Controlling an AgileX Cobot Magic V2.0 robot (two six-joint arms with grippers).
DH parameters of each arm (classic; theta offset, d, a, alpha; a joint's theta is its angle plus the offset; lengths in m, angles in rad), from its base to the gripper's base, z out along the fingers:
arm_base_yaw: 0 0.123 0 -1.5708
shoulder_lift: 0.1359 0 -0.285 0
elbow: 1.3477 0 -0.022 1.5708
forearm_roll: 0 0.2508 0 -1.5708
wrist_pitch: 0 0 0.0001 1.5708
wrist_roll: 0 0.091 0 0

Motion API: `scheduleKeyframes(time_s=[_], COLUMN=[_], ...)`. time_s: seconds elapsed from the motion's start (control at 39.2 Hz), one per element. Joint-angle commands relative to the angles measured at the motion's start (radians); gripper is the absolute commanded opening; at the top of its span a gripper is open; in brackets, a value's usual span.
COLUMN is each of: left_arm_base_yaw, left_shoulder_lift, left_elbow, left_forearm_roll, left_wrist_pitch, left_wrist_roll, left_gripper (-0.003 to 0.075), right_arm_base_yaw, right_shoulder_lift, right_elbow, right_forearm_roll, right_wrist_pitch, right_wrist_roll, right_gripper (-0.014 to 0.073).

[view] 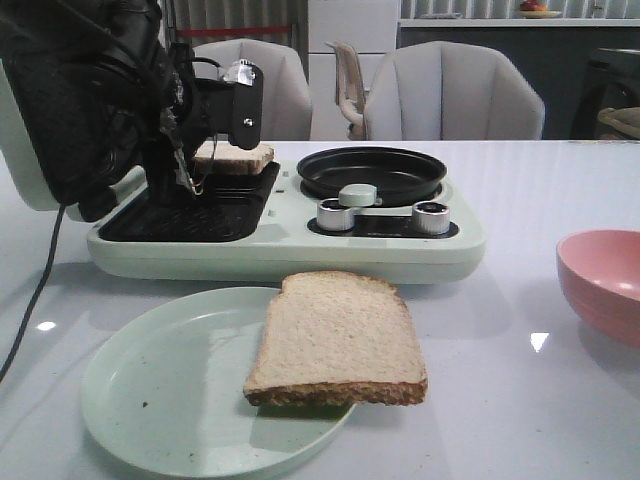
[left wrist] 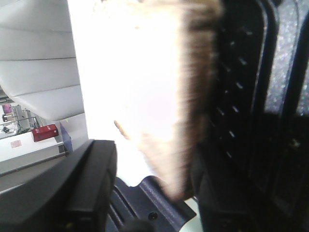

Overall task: Make breakfast with bread and shrimp
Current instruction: 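Lower the bread into the farther sandwich-maker plate and release it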

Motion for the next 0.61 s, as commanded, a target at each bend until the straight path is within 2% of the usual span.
scheduleKeyframes(time_s=[0.0,0.18,0.33,0.41,0.59], left_arm_base_yaw=[0.001,0.001,-0.001,-0.012,-0.079], left_shoulder_lift=[-0.075,-0.137,-0.254,-0.318,-0.452], left_elbow=[-0.029,-0.014,0.022,0.041,0.053], left_forearm_roll=[-0.053,-0.161,-0.33,-0.399,-0.563], left_wrist_pitch=[0.027,0.031,0.061,0.112,0.384], left_wrist_roll=[-0.01,-0.01,-0.01,0.002,0.028], left_gripper=[0.0447,0.0447,0.0447,0.0447,0.0447], right_arm_base_yaw=[-0.008,-0.008,-0.008,-0.008,-0.008], right_shoulder_lift=[-0.002,-0.002,-0.002,-0.002,-0.002], right_elbow=[-0.035,-0.035,-0.035,-0.035,-0.035], right_forearm_roll=[-0.009,-0.009,-0.009,-0.009,-0.009], right_wrist_pitch=[-0.062,-0.062,-0.062,-0.062,-0.062], right_wrist_roll=[-0.002,-0.002,-0.002,-0.002,-0.002], right_gripper=[0.0505,0.0505,0.0505,0.0505,0.0505])
